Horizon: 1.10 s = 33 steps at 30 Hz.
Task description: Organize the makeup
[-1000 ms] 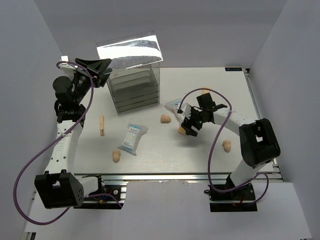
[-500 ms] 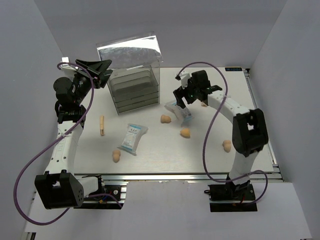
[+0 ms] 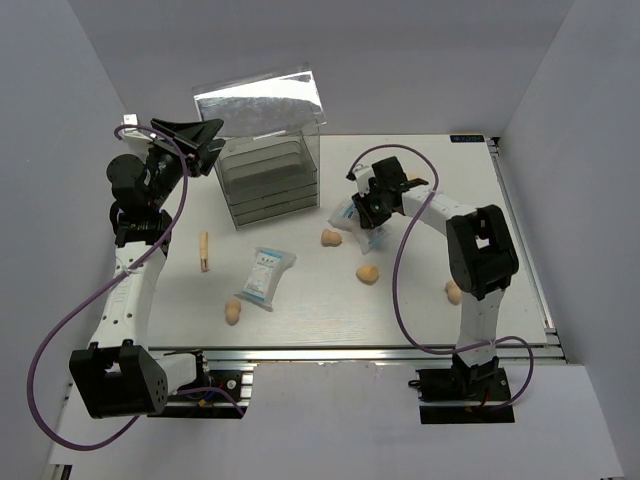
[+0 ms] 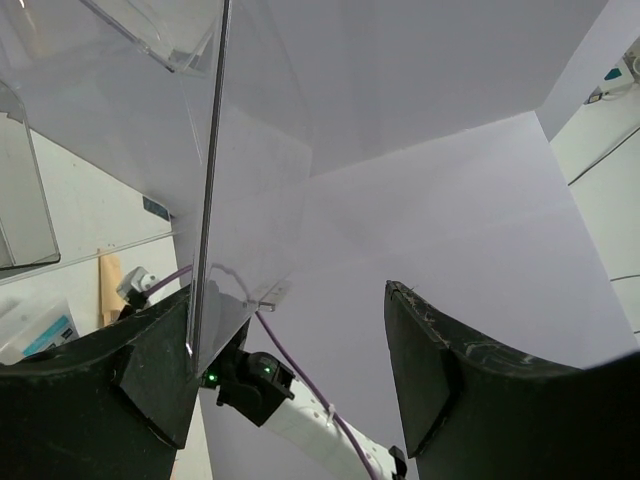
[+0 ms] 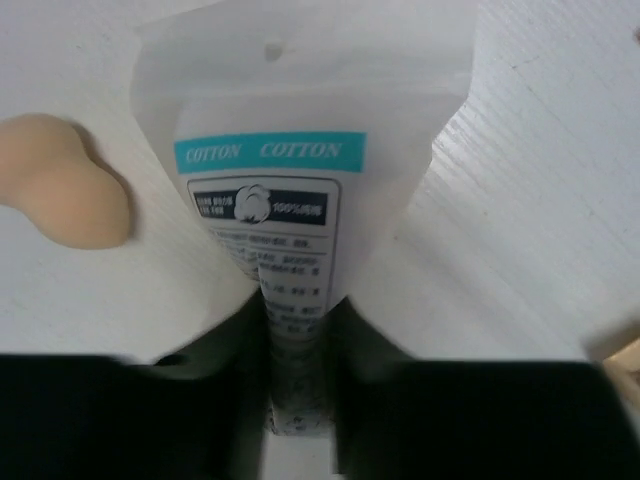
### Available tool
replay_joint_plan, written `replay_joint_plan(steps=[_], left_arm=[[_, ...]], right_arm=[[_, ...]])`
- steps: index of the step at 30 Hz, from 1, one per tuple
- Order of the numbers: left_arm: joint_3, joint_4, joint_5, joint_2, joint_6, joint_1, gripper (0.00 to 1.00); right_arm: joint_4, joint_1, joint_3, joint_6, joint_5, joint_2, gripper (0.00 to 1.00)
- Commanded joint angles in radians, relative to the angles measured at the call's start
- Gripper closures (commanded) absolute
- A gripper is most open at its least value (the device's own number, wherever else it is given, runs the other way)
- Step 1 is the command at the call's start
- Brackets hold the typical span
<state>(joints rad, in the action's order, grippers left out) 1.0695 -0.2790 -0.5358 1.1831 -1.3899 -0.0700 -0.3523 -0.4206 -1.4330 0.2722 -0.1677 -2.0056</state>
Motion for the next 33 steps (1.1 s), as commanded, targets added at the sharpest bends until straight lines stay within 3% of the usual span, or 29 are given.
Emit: replay_joint_plan(steps=[1, 3, 10, 12, 15, 19, 23, 27, 33], left_arm=[[0.017, -0.063, -0.024, -0.031, -0.012, -0.004, 0.22], [0.015, -0.066, -0.024, -0.031, -0.015, -0.004, 0.22], [0.024, -0.101, -0.026, -0.027, -0.047, -0.005, 0.22], [0.033, -0.101, -0.027, -0.022, -0.051, -0.005, 0.22], [0.049, -0.107, -0.030, -0.014, -0.061, -0.005, 0.22], [0.061, -0.111, -0.030, -0.008, -0.072, -0.005, 0.22], [0.082, -0.101, -0.032, -0.007, -0.072, -0.005, 0.22], [0.098, -0.091, -0.033, -0.005, -0.070, -0.005, 0.22], [0.096, -0.094, -0.033, -0.002, -0.074, -0.004, 0.22]], right_arm=[[0.013, 0.005, 0.034, 0.031, -0.030, 0.080, 0.83], [0.085, 0.005, 0.065, 0.056, -0.070, 0.161, 0.99], [0.479, -0.029, 0.371, 0.324, -0.261, 0.519, 1.00], [0.509, -0.067, 0.402, 0.470, -0.357, 0.554, 1.00], [0.619, -0.167, 0.450, 0.637, -0.360, 0.579, 1.00], [0.884, -0.309, 0.433, 0.745, -0.173, 0.454, 1.00], [1.171, -0.391, 0.291, 0.763, 0.054, 0.279, 1.00], [1.216, -0.397, 0.078, 0.780, 0.111, 0.154, 1.00], [1.240, -0.399, -0.111, 0.832, 0.224, -0.010, 1.00]])
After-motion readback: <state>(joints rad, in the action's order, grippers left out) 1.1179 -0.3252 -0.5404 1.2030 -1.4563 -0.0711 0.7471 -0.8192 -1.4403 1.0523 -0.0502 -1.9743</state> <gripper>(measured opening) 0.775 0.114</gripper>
